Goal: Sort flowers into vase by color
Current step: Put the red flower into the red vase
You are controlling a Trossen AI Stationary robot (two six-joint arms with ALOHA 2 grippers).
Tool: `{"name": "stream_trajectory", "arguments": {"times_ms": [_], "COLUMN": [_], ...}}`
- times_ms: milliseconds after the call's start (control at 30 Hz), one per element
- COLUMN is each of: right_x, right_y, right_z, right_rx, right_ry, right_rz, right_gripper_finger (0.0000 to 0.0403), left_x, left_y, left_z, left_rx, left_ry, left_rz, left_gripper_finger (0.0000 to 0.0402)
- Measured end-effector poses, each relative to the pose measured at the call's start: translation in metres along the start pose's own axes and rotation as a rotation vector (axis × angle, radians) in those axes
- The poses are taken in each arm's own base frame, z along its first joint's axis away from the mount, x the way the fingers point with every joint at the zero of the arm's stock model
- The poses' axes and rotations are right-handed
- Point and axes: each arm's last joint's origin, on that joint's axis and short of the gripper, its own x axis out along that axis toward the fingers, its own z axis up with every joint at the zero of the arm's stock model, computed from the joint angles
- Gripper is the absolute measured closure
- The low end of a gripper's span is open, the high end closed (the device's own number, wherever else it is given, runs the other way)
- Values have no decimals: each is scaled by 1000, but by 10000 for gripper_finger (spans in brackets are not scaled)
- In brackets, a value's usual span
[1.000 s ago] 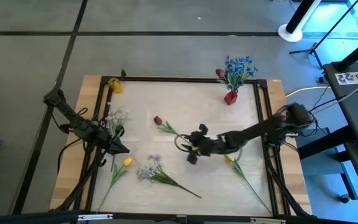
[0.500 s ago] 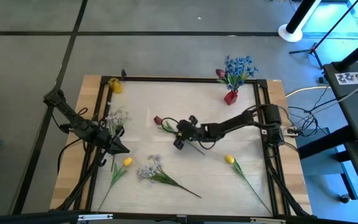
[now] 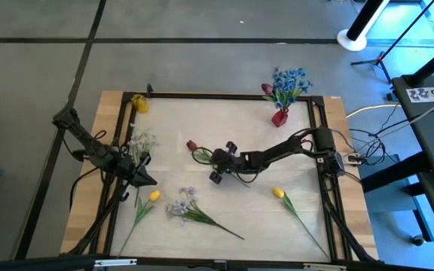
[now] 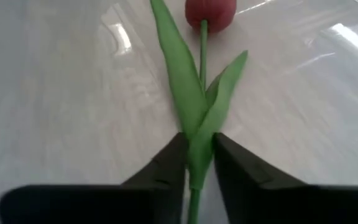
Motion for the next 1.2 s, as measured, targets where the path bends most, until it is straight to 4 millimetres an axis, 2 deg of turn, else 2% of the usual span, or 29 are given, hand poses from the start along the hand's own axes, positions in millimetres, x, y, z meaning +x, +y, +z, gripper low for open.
{"name": "stream_trajectory", "arguments": {"times_ms": [100,167,400,500,600,700,1033,1200], "right_x": [-2,-10,-62,-81,-92,-99,-99,-94], "right_y": [-1,-4,-23,-33,-40,-43,-48,-62], "right_z": [-1,-1,2,-3,-14,-19,-16,-11], "right_rx": [-15,-31,-72,-128,-169,-169,-159,-154], "right_ry": [48,120,421,565,713,795,800,816], "right_rz": [29,43,-18,-72,-138,-182,-178,-154], "right_gripper_finger": [381,393,362,361,353,332,212,202], "left_x": [0,0,0,0,0,0,0,0], "left_y": [0,0,0,0,0,0,0,0], "left_z": [0,0,0,0,0,0,0,0], "left_rx": [0,0,0,0,0,0,0,0], "left_ry": [0,0,-1,0,1,0,-1,0], "left_rz": [0,0,0,0,0,-1,0,0], "left_gripper_finger": [401,401,401,401,401,401,401,401]}}
